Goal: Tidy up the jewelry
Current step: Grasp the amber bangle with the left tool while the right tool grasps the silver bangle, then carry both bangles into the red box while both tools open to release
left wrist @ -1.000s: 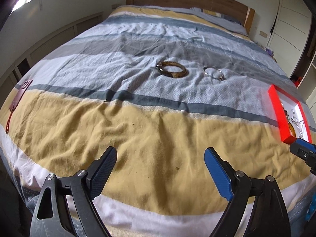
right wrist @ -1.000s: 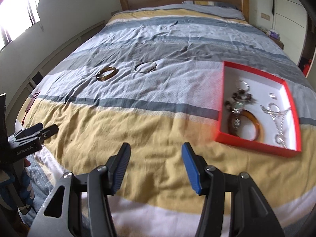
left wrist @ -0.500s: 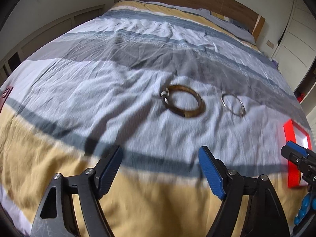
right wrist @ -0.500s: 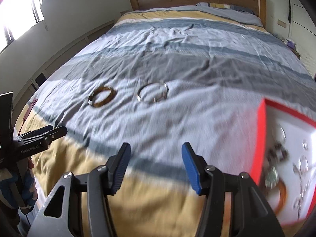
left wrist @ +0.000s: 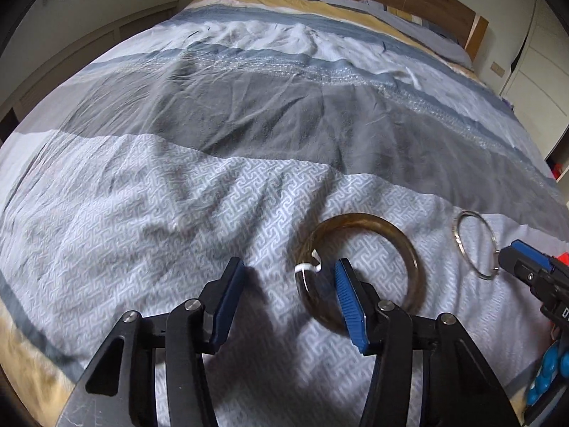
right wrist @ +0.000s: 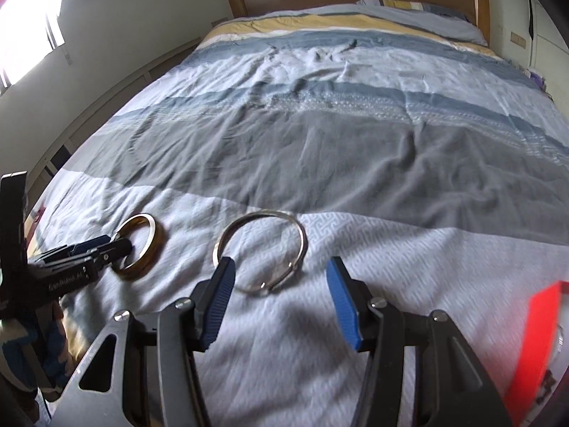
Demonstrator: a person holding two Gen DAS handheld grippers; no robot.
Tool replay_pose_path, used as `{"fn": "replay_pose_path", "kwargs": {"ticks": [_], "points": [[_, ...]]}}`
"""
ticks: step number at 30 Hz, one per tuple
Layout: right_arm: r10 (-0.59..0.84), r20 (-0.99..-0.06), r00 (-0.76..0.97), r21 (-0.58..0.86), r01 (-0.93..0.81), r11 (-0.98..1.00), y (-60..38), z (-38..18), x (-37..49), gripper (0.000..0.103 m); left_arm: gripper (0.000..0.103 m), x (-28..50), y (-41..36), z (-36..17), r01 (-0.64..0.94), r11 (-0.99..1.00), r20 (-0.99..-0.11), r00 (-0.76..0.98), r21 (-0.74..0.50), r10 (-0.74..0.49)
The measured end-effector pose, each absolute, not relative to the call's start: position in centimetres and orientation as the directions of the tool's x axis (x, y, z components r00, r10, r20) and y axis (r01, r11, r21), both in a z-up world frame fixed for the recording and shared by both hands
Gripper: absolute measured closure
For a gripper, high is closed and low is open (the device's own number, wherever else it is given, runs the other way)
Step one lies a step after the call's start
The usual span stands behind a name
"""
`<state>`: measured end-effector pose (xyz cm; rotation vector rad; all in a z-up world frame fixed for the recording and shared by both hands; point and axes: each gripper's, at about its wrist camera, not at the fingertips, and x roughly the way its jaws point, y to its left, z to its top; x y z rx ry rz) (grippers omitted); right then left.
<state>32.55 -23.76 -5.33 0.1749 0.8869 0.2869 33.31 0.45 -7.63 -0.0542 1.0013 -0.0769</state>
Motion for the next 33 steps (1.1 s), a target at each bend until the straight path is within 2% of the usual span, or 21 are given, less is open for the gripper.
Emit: {"fn": "replay_pose_path", "kwargs": {"ticks": [10, 13, 15, 17, 19, 26, 33], "points": [[0.290, -0.759, 0.583, 0.254, -0.145, 0.956, -22.8, -8.8, 35.5, 0.052, 0.051, 35.2, -0.6, -9.2, 0.075, 0.997, -0.824, 0.564, -0.017, -0.057], [0.269, -0.762, 0.589, 0.231, -0.140, 0.963, -22.7, -9.0, 35.5, 0.066, 0.057, 35.2, -1.0, -9.1, 0.081, 0.997, -0.815, 0.577, -0.004, -0.050], [0.261, -0.758, 0.598, 0.237, -0.120, 0.964, -23.1, -9.0, 35.4, 0.083, 0.064, 35.0, -1.2, -8.9, 0.092, 0.996, -0.809, 0.586, 0.010, -0.046], [0.269, -0.752, 0.602, 0.253, -0.113, 0.961, -23.5, -9.0, 35.3, 0.093, 0.083, 34.6, -1.7, -8.7, 0.104, 0.994, -0.802, 0.597, 0.033, -0.036], [0.267, -0.749, 0.606, 0.250, -0.115, 0.961, -23.5, -8.7, 35.0, 0.098, 0.090, 34.2, -1.8, -8.4, 0.106, 0.994, -0.796, 0.605, 0.041, -0.031], [0.231, -0.719, 0.655, 0.156, -0.172, 0.973, -22.4, -6.5, 32.2, 0.098, 0.093, 31.9, -1.4, -6.8, 0.097, 0.995, -0.776, 0.630, 0.038, -0.032], [0.218, -0.684, 0.696, 0.147, -0.161, 0.976, -23.4, -3.6, 28.3, 0.098, 0.094, 28.6, -1.9, -4.5, 0.108, 0.993, -0.763, 0.645, 0.056, -0.028]]}}
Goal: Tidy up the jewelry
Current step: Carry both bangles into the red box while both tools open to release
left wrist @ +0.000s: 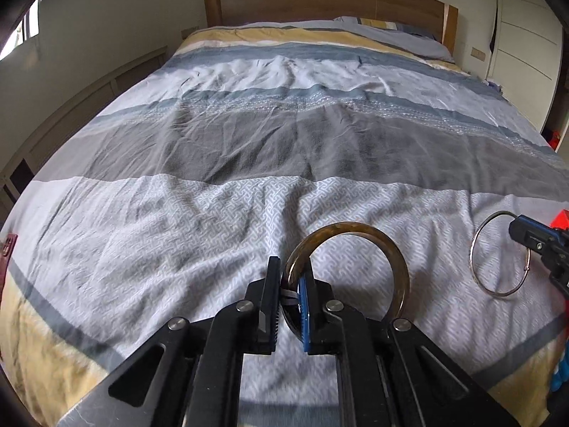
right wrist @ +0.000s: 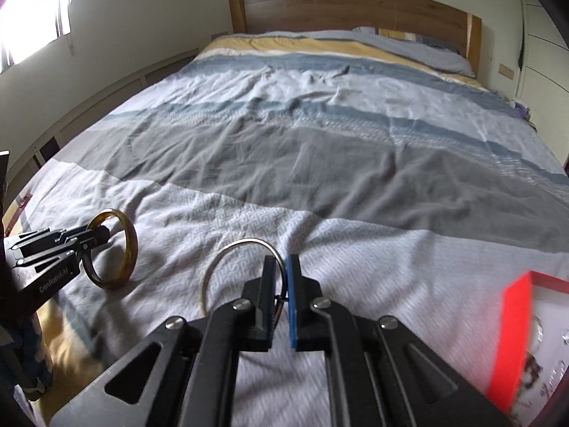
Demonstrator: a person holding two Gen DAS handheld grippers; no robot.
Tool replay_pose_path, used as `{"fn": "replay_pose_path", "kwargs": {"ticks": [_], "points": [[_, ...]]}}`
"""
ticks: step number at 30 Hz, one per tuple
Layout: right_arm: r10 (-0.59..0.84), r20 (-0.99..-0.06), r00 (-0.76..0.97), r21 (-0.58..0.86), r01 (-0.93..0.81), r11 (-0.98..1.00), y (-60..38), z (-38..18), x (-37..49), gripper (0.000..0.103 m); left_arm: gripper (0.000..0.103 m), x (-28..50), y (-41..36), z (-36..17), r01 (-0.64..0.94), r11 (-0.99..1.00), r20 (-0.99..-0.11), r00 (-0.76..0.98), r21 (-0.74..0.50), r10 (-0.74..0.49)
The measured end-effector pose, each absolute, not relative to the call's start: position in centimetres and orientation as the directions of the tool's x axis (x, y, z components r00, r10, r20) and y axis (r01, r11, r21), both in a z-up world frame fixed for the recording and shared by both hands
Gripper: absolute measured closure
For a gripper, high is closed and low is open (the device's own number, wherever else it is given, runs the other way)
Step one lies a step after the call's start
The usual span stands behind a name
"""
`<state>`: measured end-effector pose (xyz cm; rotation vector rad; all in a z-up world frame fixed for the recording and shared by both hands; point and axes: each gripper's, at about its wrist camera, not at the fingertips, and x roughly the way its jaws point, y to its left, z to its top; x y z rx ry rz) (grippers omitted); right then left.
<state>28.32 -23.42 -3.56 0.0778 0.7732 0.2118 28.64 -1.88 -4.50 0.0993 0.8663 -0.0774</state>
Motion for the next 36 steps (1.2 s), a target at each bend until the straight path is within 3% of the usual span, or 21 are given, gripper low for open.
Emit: {"fn": "replay_pose_path", "kwargs": {"ticks": [10, 19, 27, 36], "points": [[0.144, -0.626, 0.766, 0.123, -0.085, 0.989, -27.7, 2.4, 21.7, 0.100, 0.094, 23.2, -3.9, 0.5, 0.148, 0.985, -0.725, 0.688, 0.093, -0.035], [0.034, -0.580, 0.814, 0.095, 0.026, 0.995, -35.2, 6.4, 14.9, 0.100, 0.094, 19.0, -11.4, 3.7, 0.272, 0.959, -0.699, 0.701, 0.081, -0.140], [-0.031, -0.593, 0.804, 0.098, 0.110, 0.989, -42.9, 5.6, 11.4, 0.100, 0.094, 17.1, -23.0, 4.0, 0.452, 0.891, -0.715, 0.635, 0.037, -0.292], [-0.029, -0.630, 0.776, 0.124, 0.138, 0.983, -48.8, 1.5, 12.6, 0.100, 0.094, 18.6, -33.9, 0.3, 0.565, 0.824, -0.758, 0.557, 0.046, -0.340]]}}
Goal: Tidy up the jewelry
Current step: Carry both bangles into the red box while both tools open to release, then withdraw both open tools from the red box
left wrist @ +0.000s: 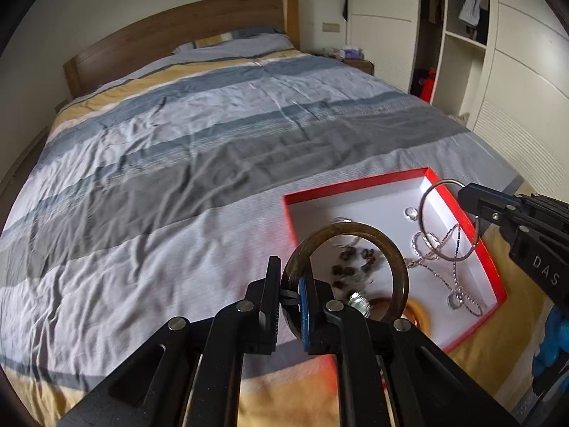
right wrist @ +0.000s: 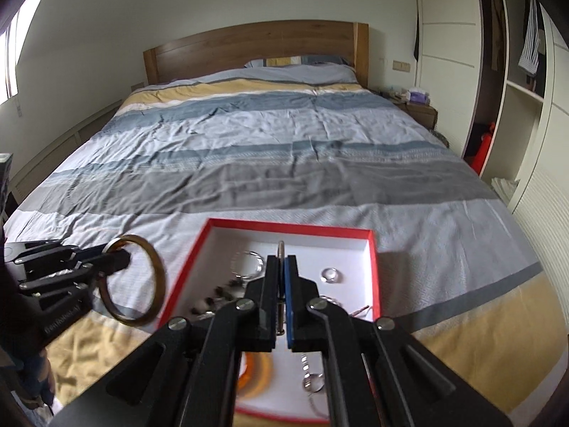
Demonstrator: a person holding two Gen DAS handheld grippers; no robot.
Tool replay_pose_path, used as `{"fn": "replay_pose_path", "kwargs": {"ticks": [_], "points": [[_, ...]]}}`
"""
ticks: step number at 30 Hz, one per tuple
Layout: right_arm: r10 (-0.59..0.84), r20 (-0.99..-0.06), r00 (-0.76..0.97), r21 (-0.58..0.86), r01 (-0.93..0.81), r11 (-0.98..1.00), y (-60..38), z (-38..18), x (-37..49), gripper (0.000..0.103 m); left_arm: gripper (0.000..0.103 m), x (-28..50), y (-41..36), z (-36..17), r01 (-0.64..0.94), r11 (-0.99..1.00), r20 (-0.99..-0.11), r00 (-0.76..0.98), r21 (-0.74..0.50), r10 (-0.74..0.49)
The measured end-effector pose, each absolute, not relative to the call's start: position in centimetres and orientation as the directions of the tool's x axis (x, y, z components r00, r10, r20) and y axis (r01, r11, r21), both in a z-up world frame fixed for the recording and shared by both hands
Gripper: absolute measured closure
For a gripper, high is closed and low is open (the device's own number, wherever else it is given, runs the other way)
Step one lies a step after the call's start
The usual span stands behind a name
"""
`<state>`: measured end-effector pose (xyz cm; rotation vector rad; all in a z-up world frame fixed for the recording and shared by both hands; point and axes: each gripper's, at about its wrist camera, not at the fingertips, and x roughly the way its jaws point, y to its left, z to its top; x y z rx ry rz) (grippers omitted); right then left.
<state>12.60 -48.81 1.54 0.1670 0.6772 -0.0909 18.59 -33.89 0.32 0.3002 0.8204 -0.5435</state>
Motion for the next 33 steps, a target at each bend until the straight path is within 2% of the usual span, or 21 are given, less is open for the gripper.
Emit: {"fn": "replay_pose_path", "kwargs": {"ticks": [8, 16, 21, 25, 27, 28, 32, 33], "points": [[-0.011, -0.662, 0.749, 0.184, 0.177, 0.967, -52.7, -3.1, 15.1, 0.100, 0.094, 21.0, -38.7, -3.6, 0.590, 0.804, -0.797, 0.518, 0.071, -0.310], [-0.029, -0.673, 0.739, 0.204, 0.224, 0.953, -55.4, -4.5, 15.9, 0.099, 0.093, 22.5, -39.5, -6.3, 0.568, 0.818, -0.817, 0.512, 0.089, -0.266], [-0.035, -0.683, 0.730, 0.215, 0.246, 0.945, -56.3, -5.3, 15.7, 0.096, 0.089, 22.2, -39.8, -6.4, 0.569, 0.816, -0.812, 0.522, 0.103, -0.262], [-0.040, -0.688, 0.724, 0.216, 0.257, 0.942, -56.5, -5.5, 15.3, 0.095, 0.079, 21.6, -39.9, -6.1, 0.586, 0.805, -0.813, 0.512, 0.095, -0.277], [-0.033, -0.687, 0.726, 0.223, 0.254, 0.941, -56.5, -5.4, 15.0, 0.092, 0.070, 21.0, -39.8, -5.5, 0.593, 0.799, -0.806, 0.517, 0.095, -0.288], [-0.033, -0.686, 0.727, 0.224, 0.254, 0.941, -56.4, -5.2, 14.7, 0.091, 0.058, 20.7, -39.7, -5.1, 0.591, 0.800, -0.800, 0.526, 0.101, -0.288], [-0.044, -0.671, 0.740, 0.229, 0.263, 0.937, -56.1, -3.8, 13.4, 0.073, 0.048, 19.6, -38.5, -3.1, 0.584, 0.808, -0.781, 0.541, 0.081, -0.313], [-0.046, -0.666, 0.745, 0.232, 0.265, 0.936, -56.0, -3.4, 13.0, 0.072, 0.046, 19.2, -37.9, -2.3, 0.577, 0.814, -0.774, 0.548, 0.074, -0.318]]}}
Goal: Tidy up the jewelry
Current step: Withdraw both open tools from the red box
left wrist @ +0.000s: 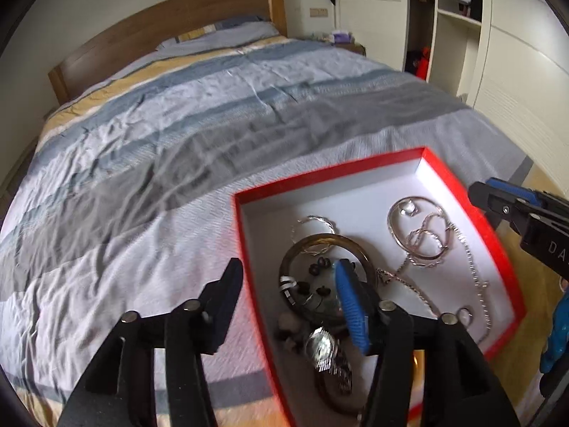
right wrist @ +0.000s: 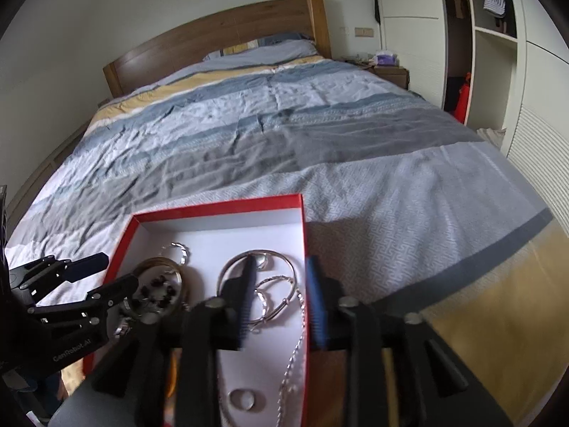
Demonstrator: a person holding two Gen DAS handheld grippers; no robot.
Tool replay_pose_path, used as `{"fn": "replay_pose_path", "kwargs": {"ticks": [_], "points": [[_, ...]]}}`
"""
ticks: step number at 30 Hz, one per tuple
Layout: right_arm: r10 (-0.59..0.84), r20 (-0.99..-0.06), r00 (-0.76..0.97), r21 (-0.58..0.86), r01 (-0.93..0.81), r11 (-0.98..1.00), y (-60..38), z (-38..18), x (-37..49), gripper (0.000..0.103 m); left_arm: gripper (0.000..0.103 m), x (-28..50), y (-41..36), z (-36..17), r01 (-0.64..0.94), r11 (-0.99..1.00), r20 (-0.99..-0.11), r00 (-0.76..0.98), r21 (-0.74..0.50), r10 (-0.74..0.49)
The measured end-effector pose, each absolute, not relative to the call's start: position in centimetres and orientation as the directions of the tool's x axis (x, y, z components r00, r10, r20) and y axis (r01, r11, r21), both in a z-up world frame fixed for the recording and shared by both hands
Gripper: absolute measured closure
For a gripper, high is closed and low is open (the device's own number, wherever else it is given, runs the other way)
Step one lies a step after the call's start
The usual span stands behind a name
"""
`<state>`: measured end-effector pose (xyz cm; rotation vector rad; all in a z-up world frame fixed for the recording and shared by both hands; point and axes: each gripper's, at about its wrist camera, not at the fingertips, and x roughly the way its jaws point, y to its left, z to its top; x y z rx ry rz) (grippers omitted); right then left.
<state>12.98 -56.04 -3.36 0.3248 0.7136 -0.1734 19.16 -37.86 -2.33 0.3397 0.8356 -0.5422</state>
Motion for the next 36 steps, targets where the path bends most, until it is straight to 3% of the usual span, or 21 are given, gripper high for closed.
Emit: {"fn": "replay_pose_path", "kwargs": {"ticks": [11, 23, 36], "points": [[-0.069, -0.631, 0.773, 0.239, 0.278, 0.930, -52.6, 2.6, 6.5, 0.062, 0.025, 14.1, -28.1, 3.9, 0.456, 0.888, -0.717, 0.639, 0.059, -0.280], [0.003, -0.614, 0.789, 0.221, 0.168, 0.961, -42.5, 6.8, 0.8, 0.055, 0.004, 5.8, -15.1, 7.4, 0.269, 0.957, -0.677, 0.725, 0.110, -0.126], [0.031, -0.603, 0.797, 0.208, 0.120, 0.971, -32.2, 7.1, -4.1, 0.037, 0.001, -1.5, -5.1, 9.8, 0.116, 0.988, -0.613, 0.790, 0.104, -0.028]]}}
